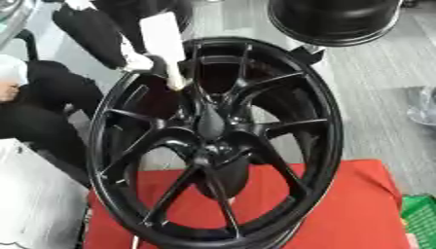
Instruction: Pull the pin out of the wheel hub.
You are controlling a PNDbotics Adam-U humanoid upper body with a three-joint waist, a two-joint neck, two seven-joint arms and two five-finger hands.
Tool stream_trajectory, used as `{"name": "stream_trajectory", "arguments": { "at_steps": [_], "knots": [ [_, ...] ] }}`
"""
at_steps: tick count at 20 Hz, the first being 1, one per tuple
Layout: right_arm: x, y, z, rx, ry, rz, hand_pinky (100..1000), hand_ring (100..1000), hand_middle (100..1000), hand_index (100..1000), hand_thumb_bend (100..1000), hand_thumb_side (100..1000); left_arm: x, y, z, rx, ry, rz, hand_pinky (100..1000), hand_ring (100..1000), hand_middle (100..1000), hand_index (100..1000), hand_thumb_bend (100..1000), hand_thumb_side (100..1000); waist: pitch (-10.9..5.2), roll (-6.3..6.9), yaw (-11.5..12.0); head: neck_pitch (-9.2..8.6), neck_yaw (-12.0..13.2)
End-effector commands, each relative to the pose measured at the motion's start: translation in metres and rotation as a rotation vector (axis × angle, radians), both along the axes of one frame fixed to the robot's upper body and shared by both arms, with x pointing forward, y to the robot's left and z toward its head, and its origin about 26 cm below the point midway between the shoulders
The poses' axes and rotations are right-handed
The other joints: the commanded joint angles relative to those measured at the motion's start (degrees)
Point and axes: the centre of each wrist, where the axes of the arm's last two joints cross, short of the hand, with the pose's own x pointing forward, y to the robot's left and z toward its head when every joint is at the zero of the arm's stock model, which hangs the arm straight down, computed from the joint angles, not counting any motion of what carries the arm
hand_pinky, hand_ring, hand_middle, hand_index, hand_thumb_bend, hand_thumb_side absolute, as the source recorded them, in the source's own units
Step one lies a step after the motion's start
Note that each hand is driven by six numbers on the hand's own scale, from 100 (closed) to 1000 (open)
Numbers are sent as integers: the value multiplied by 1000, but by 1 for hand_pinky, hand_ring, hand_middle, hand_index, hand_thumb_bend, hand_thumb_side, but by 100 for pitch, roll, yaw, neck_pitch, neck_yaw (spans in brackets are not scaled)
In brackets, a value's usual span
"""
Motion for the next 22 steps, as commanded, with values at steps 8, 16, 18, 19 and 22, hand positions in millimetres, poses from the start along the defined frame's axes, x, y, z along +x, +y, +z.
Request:
{"name": "stream_trajectory", "arguments": {
  "at_steps": [8, 16, 18, 19, 22],
  "knots": [
    [-6, -10, 15, -39, -31, -33, 801, 695, 636, 784, 100, 675, -39, 60, 27, -214, -141, 84, 803, 743, 621, 405, 100, 192, -157, -29, 92, -3, -47],
    [-10, -15, 18, -35, -47, -67, 802, 697, 637, 785, 100, 670, -45, 143, -11, -414, -197, 336, 814, 744, 619, 410, 100, 201, -117, -47, 177, 6, -106],
    [-11, -16, 19, -32, -55, -75, 801, 697, 637, 785, 100, 665, -43, 157, -30, -496, -196, 395, 799, 736, 616, 418, 100, 275, -113, -64, 195, 16, -97],
    [-12, -17, 20, -30, -59, -80, 801, 696, 637, 785, 100, 665, -41, 163, -43, -557, -187, 421, 795, 734, 616, 422, 100, 293, -107, -80, 203, 4, -106],
    [-12, -19, 19, -22, -60, -90, 801, 696, 637, 785, 100, 669, -38, 172, -79, -717, -116, 447, 799, 749, 636, 459, 100, 293, -93, -121, 215, -38, -119]
  ]
}}
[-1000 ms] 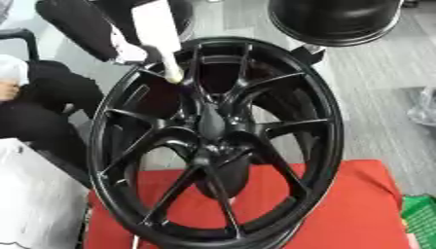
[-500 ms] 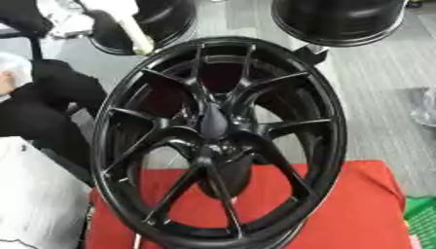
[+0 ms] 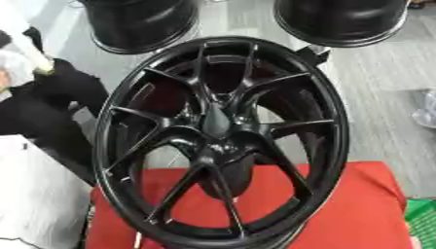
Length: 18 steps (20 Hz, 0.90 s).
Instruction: Pull the pin out of the wheel hub.
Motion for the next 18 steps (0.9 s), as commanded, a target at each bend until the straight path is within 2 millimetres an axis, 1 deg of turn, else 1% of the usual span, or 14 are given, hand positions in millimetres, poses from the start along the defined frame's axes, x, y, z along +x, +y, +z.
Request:
{"name": "stream_trajectory", "arguments": {
  "at_steps": [1, 2, 3, 4, 5, 6, 7, 8, 10, 11, 15, 18],
  "knots": [
    [-5, -5, 16, -28, -39, -17, 801, 696, 637, 785, 100, 668, -3, 5, -10, -122, -34, -10, 808, 763, 654, 485, 100, 290, -91, -41, 8, -55, -6],
    [-5, -5, 16, -26, -39, -16, 801, 696, 637, 785, 100, 669, -3, 5, -18, -136, -19, -29, 829, 793, 699, 555, 100, 298, -88, -55, 8, -62, 5],
    [-5, -5, 16, -24, -39, -15, 801, 696, 637, 785, 100, 669, -3, 6, -24, -129, 1, -42, 850, 822, 744, 672, 100, 419, -83, -67, 7, -72, 14],
    [-5, -5, 15, -22, -39, -15, 801, 696, 637, 785, 100, 669, -2, 8, -31, -101, 27, -40, 863, 834, 766, 766, 100, 624, -78, -79, 8, -93, 23],
    [-5, -5, 15, -20, -39, -15, 801, 696, 637, 785, 100, 670, -1, 11, -36, -71, 51, -26, 861, 831, 764, 789, 100, 762, -76, -85, 8, -104, 31],
    [-5, -5, 15, -20, -38, -15, 801, 696, 637, 785, 100, 670, 1, 14, -40, -47, 71, -5, 858, 819, 751, 791, 185, 927, -74, -90, 10, -111, 33],
    [-5, -5, 15, -19, -38, -14, 801, 696, 637, 785, 100, 670, 3, 18, -43, -30, 81, 21, 854, 814, 745, 782, 212, 1000, -73, -95, 12, -118, 29],
    [-5, -5, 14, -19, -38, -14, 801, 696, 637, 785, 100, 670, 5, 21, -45, -24, 86, 45, 852, 814, 750, 795, 211, 1000, -72, -99, 12, -120, 25],
    [-5, -6, 14, -18, -36, -14, 801, 696, 637, 784, 100, 671, 8, 23, -50, -40, 93, 71, 844, 812, 753, 801, 318, 1000, -72, -102, 10, -113, 31],
    [-5, -6, 14, -17, -35, -14, 801, 696, 637, 785, 100, 671, 9, 24, -52, -56, 93, 77, 844, 814, 758, 804, 311, 1000, -73, -102, 7, -106, 36],
    [-5, -5, 14, -14, -39, -12, 801, 697, 638, 785, 100, 671, 9, 23, -51, -109, 35, 127, 834, 806, 753, 786, 100, 999, -71, -105, -10, -100, 22],
    [-5, -5, 14, -14, -36, -11, 801, 697, 638, 784, 100, 671, 8, 12, -47, -188, -42, 116, 781, 773, 717, 738, 100, 853, -75, -104, -15, -74, 28]
  ]
}}
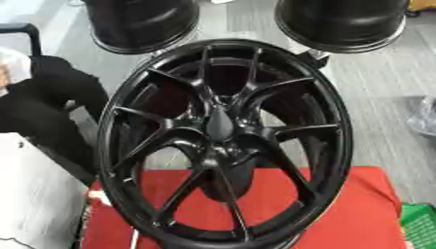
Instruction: Pull the pin out of the wheel hub.
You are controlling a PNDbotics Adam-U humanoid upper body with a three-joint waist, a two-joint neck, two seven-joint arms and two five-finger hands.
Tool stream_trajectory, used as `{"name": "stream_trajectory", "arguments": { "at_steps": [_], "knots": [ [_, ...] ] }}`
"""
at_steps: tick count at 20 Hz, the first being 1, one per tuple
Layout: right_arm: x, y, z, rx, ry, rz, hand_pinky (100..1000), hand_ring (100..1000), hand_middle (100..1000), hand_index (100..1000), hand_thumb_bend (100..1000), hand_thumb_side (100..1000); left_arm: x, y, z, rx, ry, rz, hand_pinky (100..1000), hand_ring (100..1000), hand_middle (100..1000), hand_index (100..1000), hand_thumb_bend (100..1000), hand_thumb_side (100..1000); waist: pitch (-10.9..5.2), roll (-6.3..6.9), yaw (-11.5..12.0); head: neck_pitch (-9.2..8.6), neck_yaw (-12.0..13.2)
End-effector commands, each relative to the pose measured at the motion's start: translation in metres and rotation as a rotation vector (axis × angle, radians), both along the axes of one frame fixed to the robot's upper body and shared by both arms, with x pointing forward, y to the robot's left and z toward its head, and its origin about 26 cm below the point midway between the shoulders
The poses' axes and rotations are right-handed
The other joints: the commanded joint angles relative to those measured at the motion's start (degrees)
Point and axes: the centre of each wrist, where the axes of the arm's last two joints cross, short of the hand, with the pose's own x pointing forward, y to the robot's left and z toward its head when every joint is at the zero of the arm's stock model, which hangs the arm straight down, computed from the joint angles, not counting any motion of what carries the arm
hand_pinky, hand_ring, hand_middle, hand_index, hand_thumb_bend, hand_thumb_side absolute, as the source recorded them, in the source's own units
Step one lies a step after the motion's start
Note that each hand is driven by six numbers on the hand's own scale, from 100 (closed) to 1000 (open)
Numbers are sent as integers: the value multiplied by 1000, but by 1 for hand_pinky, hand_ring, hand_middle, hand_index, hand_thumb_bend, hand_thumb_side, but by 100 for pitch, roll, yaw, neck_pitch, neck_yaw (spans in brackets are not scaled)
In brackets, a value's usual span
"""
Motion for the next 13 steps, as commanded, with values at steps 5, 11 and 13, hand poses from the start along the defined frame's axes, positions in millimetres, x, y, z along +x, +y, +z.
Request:
{"name": "stream_trajectory", "arguments": {
  "at_steps": [5, 11, 13],
  "knots": [
    [-3, -1, 14, -25, -34, 4, 801, 697, 638, 784, 100, 666, 4, -43, 8, -433, -215, -201, 714, 721, 676, 708, 100, 806, -100, -34, -42, 6, 66],
    [-1, 5, 15, -19, -48, 11, 801, 704, 650, 793, 100, 665, 31, -95, -16, -870, -198, -453, 747, 779, 749, 754, 260, 802, -85, -97, -122, 51, 172],
    [-1, 7, 16, -24, -53, 13, 802, 707, 655, 795, 100, 662, 38, -106, -23, -896, -184, -492, 744, 776, 747, 756, 299, 829, -73, -113, -142, 65, 215]
  ]
}}
